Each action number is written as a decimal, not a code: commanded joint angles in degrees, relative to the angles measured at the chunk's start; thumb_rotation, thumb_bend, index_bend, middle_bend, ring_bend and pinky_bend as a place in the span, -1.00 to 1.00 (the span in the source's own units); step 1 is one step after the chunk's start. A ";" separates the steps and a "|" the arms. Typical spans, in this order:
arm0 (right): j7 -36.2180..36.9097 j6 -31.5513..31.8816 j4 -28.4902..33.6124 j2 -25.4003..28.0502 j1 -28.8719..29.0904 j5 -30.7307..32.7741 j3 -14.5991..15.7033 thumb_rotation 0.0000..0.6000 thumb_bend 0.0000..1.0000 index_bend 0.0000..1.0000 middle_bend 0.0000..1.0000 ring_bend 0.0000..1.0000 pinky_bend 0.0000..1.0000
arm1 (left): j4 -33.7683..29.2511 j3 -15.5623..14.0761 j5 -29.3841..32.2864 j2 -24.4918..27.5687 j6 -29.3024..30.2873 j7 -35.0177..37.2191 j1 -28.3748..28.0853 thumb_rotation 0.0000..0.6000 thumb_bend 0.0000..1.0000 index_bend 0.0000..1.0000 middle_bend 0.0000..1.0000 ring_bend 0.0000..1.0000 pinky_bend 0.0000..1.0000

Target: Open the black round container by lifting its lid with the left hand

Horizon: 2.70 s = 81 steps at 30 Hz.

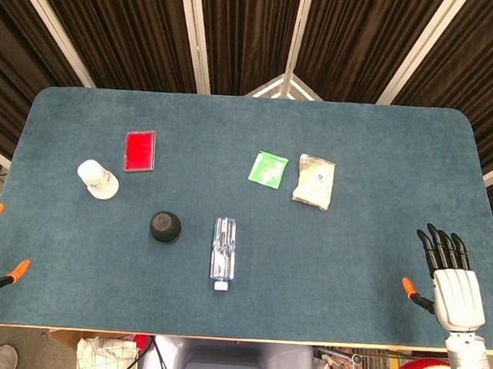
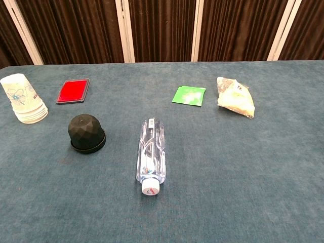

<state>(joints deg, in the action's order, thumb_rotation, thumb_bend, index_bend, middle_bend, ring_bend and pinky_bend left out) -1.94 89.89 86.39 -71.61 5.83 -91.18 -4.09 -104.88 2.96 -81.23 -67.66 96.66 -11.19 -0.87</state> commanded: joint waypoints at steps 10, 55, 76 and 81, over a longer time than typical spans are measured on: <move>-2.74 1.47 -1.71 -2.49 -0.34 -0.12 -0.38 1.00 -0.42 -0.86 -0.95 -0.86 -0.98 | -0.80 -0.55 -0.96 0.63 -3.03 1.67 -0.34 1.00 -0.52 -0.79 -0.86 -1.00 -1.00; -1.35 -0.15 -1.19 -2.22 -0.15 0.00 0.23 1.00 -0.42 -0.86 -0.95 -0.86 -0.98 | 23.64 8.79 15.81 -24.84 -42.73 17.35 -23.81 1.00 -0.74 -0.86 -0.87 -1.00 -1.00; -1.14 -1.91 -1.62 -2.66 0.77 1.23 -0.41 1.00 -0.42 -0.86 -0.95 -0.86 -0.98 | 26.72 9.08 15.16 -29.81 -42.57 16.44 -27.14 1.00 -0.73 -0.86 -0.69 -1.00 -1.00; -0.52 -2.16 -1.61 -2.33 1.00 1.49 -0.68 1.00 -0.42 -0.86 -0.95 -0.86 -0.98 | 26.55 8.94 15.86 -30.63 -41.96 14.36 -27.55 1.00 -0.69 -0.86 -0.62 -1.00 -1.00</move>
<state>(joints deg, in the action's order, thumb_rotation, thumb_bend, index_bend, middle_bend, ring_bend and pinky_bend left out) -2.49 87.74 84.78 -73.95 6.82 -89.71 -4.75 -78.26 11.96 -65.60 -98.04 54.46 3.56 -28.29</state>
